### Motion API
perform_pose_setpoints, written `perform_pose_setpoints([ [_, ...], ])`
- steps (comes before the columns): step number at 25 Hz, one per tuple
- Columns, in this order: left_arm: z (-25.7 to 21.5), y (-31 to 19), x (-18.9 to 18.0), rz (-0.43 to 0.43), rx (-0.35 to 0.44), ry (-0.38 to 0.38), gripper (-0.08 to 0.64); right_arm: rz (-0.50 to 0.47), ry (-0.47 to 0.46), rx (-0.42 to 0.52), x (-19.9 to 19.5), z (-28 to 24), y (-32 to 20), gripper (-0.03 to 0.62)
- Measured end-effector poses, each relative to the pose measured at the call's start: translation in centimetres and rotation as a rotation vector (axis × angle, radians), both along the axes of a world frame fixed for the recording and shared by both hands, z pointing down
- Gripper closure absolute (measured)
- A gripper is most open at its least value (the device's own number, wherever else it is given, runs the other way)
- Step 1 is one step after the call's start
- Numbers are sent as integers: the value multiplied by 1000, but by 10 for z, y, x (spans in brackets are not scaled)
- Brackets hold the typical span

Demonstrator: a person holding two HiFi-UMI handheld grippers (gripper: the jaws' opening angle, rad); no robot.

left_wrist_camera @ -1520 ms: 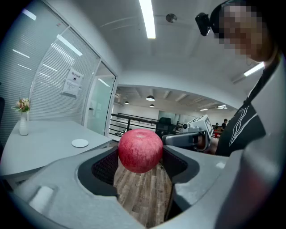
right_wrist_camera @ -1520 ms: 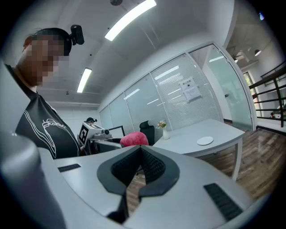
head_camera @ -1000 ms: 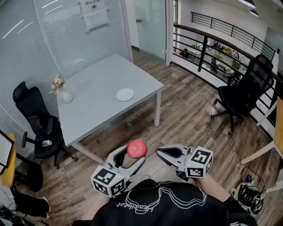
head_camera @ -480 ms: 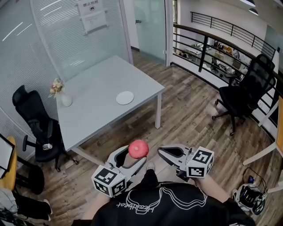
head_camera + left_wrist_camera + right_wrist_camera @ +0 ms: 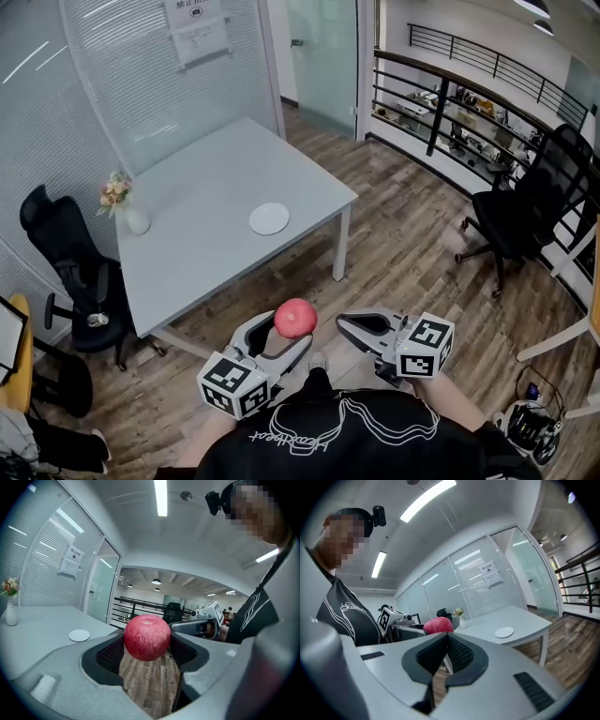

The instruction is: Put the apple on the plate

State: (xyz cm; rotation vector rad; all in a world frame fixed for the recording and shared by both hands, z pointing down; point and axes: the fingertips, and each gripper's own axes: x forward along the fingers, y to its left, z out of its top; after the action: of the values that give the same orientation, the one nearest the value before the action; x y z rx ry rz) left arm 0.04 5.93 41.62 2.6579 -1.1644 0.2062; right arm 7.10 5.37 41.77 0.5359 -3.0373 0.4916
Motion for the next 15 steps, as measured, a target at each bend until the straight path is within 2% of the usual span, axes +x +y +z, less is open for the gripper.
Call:
perform_pose_setpoints([
  [9, 6, -101, -29, -27, -20, 14, 244, 3, 30, -34, -24, -3, -97, 583],
  [15, 4, -164, -48, -43, -3, -11, 244, 14, 26, -48, -39, -6, -156, 583],
])
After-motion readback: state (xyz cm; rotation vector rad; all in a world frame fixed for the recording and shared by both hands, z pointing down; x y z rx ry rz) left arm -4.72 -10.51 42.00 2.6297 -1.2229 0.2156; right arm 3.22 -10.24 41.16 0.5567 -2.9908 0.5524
